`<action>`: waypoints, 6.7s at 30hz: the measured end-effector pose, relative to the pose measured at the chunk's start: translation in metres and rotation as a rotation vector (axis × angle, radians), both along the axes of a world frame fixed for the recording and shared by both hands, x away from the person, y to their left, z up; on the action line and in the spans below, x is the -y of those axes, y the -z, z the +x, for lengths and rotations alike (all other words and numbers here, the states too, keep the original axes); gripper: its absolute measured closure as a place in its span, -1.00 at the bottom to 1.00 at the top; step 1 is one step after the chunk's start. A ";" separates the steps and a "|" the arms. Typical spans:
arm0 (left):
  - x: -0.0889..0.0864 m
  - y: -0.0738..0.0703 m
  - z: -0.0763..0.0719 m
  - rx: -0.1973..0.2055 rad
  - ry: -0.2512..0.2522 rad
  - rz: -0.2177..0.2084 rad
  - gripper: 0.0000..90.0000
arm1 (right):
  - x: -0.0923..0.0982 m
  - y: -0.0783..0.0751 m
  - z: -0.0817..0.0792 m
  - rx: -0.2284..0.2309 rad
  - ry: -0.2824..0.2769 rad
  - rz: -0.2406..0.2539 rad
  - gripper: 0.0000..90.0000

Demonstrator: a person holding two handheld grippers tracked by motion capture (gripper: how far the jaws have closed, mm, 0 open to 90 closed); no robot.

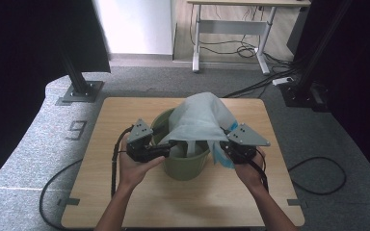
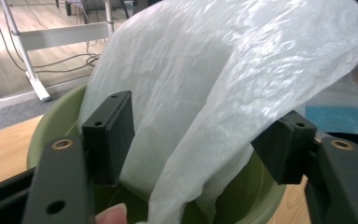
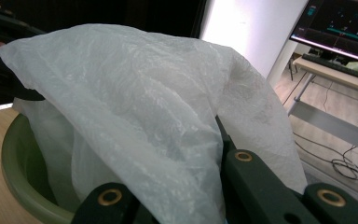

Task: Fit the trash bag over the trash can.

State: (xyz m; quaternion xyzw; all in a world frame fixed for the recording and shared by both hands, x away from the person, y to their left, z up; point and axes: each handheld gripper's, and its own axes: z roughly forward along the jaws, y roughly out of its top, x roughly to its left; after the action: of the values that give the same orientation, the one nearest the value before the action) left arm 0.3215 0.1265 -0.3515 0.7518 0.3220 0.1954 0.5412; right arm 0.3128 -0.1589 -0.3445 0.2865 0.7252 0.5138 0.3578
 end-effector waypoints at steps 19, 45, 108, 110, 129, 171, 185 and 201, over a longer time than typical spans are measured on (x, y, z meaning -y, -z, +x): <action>0.021 0.007 0.009 -0.044 0.010 0.016 0.78 | 0.010 0.005 -0.007 -0.027 -0.074 0.044 0.92; -0.054 0.023 0.018 -0.098 -0.163 -0.109 0.98 | 0.063 0.033 -0.039 -0.053 -0.269 0.275 -0.23; -0.028 0.029 0.034 -0.197 -0.007 -0.043 0.43 | 0.112 0.015 0.030 -0.061 0.002 0.248 0.97; -0.033 0.027 0.029 -0.201 0.002 -0.037 0.11 | 0.111 0.017 0.032 -0.067 0.006 0.248 0.97; -0.049 -0.004 -0.009 -0.109 0.070 -0.081 -0.54 | 0.087 0.026 0.038 -0.108 -0.013 0.242 0.97; 0.025 0.001 -0.014 -0.106 0.060 0.055 -0.15 | 0.050 0.055 0.036 -0.189 -0.086 0.227 0.95; 0.049 0.025 -0.001 -0.218 0.114 0.119 -0.19 | 0.055 0.058 0.034 -0.190 -0.083 0.240 0.95; 0.042 0.025 -0.003 -0.218 0.217 -0.006 0.75 | 0.063 0.061 0.034 -0.199 -0.065 0.257 0.95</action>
State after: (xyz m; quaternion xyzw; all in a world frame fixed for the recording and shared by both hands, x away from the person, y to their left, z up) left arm 0.3189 0.0841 -0.3764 0.7974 0.2963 0.0519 0.5232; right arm 0.3471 -0.2215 -0.4053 0.3559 0.6941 0.5828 0.2277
